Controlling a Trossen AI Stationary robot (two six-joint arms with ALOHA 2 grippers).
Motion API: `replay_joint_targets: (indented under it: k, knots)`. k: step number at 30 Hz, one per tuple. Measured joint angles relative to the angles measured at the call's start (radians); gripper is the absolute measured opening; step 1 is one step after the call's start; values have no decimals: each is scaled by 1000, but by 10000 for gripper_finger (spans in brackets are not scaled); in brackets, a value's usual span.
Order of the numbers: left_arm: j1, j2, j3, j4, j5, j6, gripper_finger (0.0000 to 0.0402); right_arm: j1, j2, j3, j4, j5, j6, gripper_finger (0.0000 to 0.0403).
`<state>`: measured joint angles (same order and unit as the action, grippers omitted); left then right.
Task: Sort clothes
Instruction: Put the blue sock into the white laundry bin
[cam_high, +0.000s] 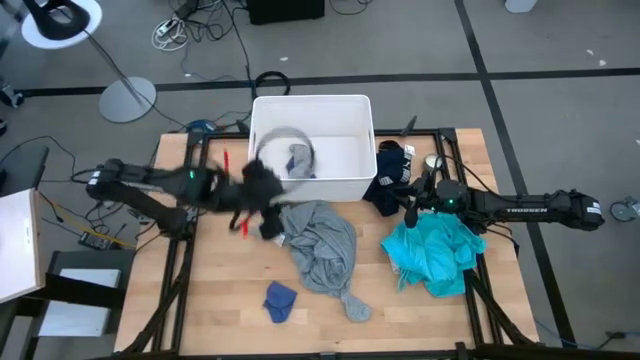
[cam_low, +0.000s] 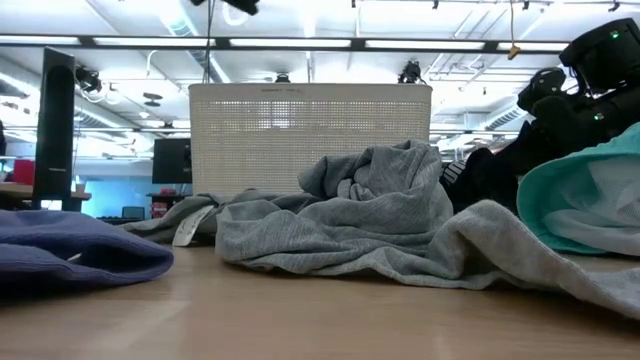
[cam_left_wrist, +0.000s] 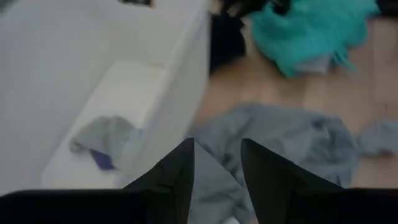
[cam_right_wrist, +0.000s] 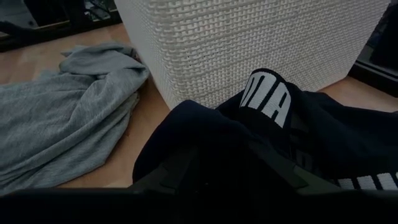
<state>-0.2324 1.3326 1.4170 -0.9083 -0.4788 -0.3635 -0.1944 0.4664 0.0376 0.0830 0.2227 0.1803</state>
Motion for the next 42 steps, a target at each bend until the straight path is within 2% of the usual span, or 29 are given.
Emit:
replay_joint_targets:
  k: [5, 9, 17, 26, 31, 33, 37, 42]
  knots:
    - [-182, 0, -147, 84, -115, -157, 136, 0, 0, 0, 0, 0, 0, 130]
    - [-293, 2, -293, 262, -122, -240, 136, 0, 0, 0, 0, 0, 0, 130]
    - [-450, 61, -535, 630, -100, -252, 136, 0, 0, 0, 0, 0, 0, 130]
    - [-464, 245, -597, 660, 77, -297, 136, 0, 0, 0, -1, 0, 0, 130]
    - [-462, 360, -598, 737, 164, -310, 133, 0, 0, 0, -1, 0, 0, 130]
    - [-456, 390, -595, 764, 173, -366, 117, 0, 0, 0, -1, 0, 0, 130]
    - [-442, 384, -591, 773, 207, -378, 23, 0, 0, 0, -1, 0, 0, 130]
    - [-398, 249, -561, 751, 133, -280, 5, 0, 0, 0, -2, 0, 0, 130]
